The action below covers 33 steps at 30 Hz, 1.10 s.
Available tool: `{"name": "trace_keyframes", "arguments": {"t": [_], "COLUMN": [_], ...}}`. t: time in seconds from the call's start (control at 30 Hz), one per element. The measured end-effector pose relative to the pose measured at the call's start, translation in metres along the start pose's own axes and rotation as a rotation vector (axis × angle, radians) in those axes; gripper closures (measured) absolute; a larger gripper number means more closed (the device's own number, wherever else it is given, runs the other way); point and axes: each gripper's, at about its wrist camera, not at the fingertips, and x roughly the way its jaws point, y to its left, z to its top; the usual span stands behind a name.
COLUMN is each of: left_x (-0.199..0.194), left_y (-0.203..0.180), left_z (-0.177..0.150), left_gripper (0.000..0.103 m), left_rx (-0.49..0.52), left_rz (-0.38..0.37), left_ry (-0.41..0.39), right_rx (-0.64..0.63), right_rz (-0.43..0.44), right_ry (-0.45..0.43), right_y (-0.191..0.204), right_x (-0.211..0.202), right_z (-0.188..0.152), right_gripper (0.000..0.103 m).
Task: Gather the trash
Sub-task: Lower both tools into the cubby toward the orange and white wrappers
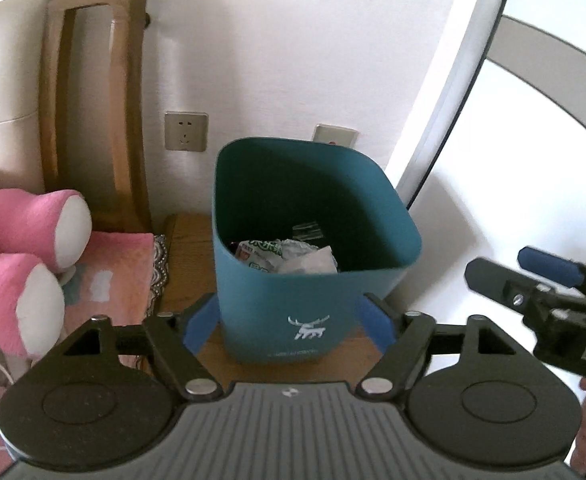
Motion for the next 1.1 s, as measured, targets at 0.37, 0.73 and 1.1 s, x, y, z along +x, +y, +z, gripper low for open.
{"name": "trace_keyframes", "arguments": {"t": [0.37,0.73,1.1], "left_x": [-0.014,0.057,0.179], "left_y": [0.031,0.077,0.117], "left_z": [-0.081,-0.208,-0.350], "left_gripper": [0.020,0.016,0.016], "left_rx": [-0.045,-0.130,-0.171], "left_rz": [0.044,0.103,0.250], "left_ry": [0.032,0.214,0.380], "right_rx": [-0.019,0.006,0.101], "right_rz": [0.031,0.025,-0.021], "right_ry": [0.109,0.325,0.534], "right_y": [0.021,0.018,0.007], "right_x": [-0.001,0.060,0.168], "right_z": [-0.081,-0.193,-0.341], "right_gripper": [0.018,0.018,0.018]}}
